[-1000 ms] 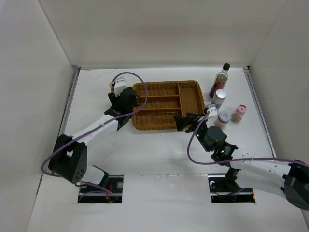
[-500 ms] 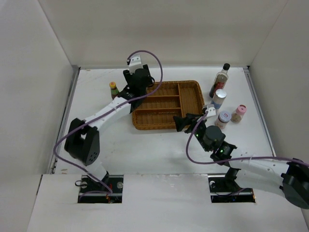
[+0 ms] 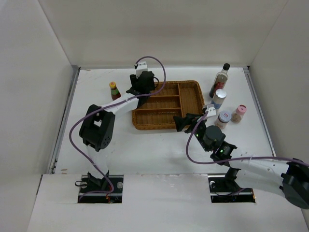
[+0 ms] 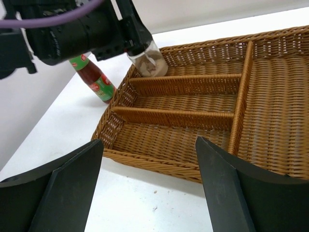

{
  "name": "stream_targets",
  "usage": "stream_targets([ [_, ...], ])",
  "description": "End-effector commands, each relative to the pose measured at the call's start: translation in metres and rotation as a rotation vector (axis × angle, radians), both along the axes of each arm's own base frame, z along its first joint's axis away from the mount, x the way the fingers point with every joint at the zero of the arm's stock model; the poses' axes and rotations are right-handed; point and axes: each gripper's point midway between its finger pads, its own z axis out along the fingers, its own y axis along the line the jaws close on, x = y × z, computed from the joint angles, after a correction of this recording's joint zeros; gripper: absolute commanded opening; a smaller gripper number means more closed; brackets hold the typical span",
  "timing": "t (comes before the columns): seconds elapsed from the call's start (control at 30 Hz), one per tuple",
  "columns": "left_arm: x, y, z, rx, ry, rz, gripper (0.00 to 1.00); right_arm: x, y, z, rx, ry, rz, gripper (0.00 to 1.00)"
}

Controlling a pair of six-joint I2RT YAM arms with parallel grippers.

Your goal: Organize the condiment bottles

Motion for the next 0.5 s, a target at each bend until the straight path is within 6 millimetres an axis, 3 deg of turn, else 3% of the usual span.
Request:
stream_targets([
  [0.0, 0.017, -0.010, 0.021, -0.056, -0.077, -0.019, 0.50, 0.004, -0.001, 0.021, 0.055, -0.047, -0.009, 0.84],
  [0.1, 0.017, -0.014, 0.002, -0.048, -0.043, -0.027, 0.60, 0.004, -0.001, 0.020, 0.052, -0.044, -0.011, 0.84],
  [0.2, 0.016, -0.014, 0.003, -0.050, -0.044, -0.025, 0.69, 0.004, -0.001, 0.020, 0.053, -0.045, -0.011, 0.85],
  [0.33, 0.008, -0.006, 0.041, -0.077, -0.104, -0.015, 0.87, 0.006, -0.001, 0.019, 0.049, -0.043, -0.014, 0.86],
  [0.47, -0.006, 0.006, 0.091, -0.099, -0.162, -0.006, 0.90, 0.005, -0.001, 0.019, 0.051, -0.044, -0.011, 0.87],
])
